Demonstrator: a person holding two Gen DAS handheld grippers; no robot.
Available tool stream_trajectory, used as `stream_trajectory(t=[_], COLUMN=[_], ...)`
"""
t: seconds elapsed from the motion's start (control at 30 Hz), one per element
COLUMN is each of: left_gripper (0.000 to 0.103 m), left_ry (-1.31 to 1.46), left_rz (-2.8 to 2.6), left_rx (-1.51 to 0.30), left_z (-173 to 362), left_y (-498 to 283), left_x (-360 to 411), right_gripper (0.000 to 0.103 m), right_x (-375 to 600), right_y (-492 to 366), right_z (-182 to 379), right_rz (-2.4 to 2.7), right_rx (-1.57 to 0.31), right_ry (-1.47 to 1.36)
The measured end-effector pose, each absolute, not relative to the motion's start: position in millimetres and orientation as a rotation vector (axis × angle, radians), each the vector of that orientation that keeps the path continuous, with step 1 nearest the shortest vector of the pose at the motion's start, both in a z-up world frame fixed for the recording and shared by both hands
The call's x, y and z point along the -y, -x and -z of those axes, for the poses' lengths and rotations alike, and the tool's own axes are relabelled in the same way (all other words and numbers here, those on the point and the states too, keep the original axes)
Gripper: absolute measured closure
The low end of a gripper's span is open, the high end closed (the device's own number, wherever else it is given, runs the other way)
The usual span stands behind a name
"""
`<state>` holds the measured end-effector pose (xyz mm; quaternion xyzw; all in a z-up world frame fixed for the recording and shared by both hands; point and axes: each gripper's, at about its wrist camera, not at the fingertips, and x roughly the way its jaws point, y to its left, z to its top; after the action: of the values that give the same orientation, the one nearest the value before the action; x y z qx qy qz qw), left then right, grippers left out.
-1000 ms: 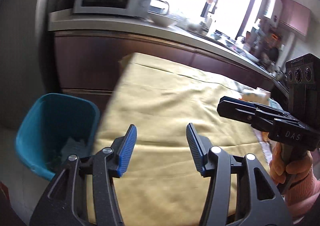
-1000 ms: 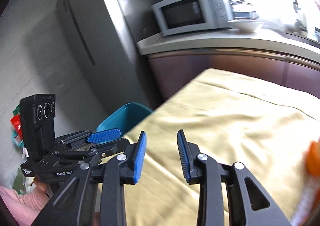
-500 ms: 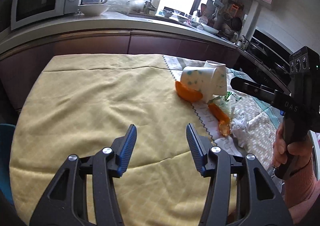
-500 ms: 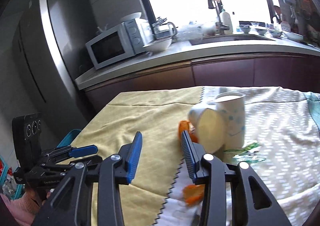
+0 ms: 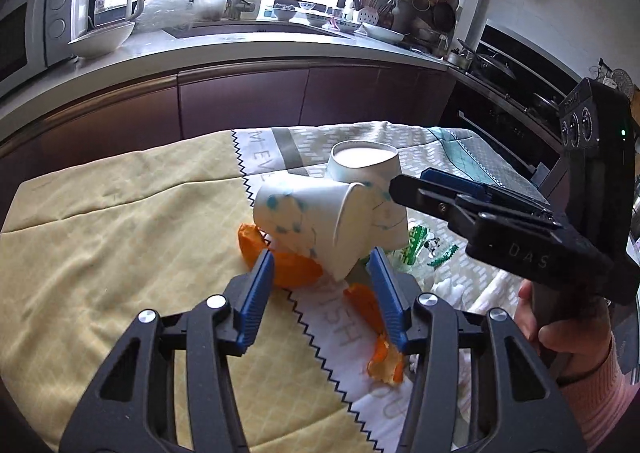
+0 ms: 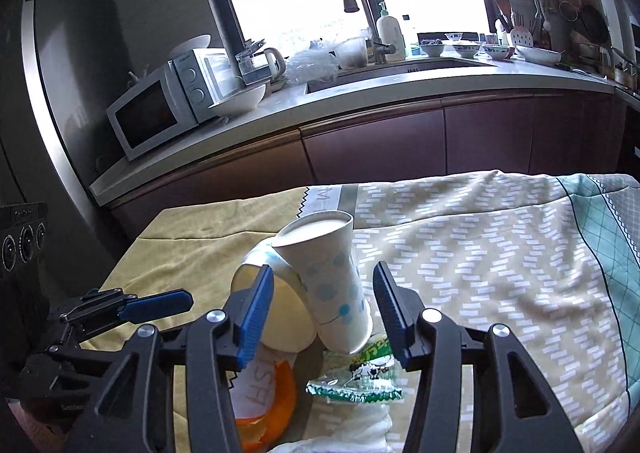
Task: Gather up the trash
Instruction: 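Grasp the lying paper cup with the left tool while the right tool grasps the upright dotted cup, then carry both paper cups over to the blue bin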
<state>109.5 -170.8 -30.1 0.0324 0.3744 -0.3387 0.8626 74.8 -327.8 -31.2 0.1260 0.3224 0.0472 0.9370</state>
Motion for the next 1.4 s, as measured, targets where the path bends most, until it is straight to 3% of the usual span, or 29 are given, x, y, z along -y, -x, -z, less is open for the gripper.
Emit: stream_trajectory(t=[0.23, 0.47, 0.57, 0.63, 1.4], left_gripper=[0.061, 0.087, 0.092, 0.093, 0.099], left_ry=[-0.071, -0.063, -0.045, -0.033, 0.046], left_rz=[0.682, 0.677, 0.678, 0.679, 0.656], left_rx=[-0.82, -0.848, -0.848, -0.849, -0.742], left_z=[37.1, 45.3, 45.6, 45.2, 4.3], left_y=[-127.2, -137.7, -139.8, -140.0, -102.6], left_x=[193.7, 194.1, 190.8, 187.6, 111.7], right_gripper=[0.053, 0.052, 0.06, 0.069, 0.071], right_x=[326.3, 326.2, 326.7, 327.3, 302.8], right_y=[-91.9, -100.5, -103.1, -102.7, -68.2], right_z=[37.9, 44.0, 46.9, 48.6, 10.8], right_rz=[-0.113, -0.13, -0.138, -0.14, -0.213], right_rx=[-0.683, -0.708, -0.717, -0.721, -0.615], right_ry=[-0.237, -0.225, -0.228, -0.233, -0.271])
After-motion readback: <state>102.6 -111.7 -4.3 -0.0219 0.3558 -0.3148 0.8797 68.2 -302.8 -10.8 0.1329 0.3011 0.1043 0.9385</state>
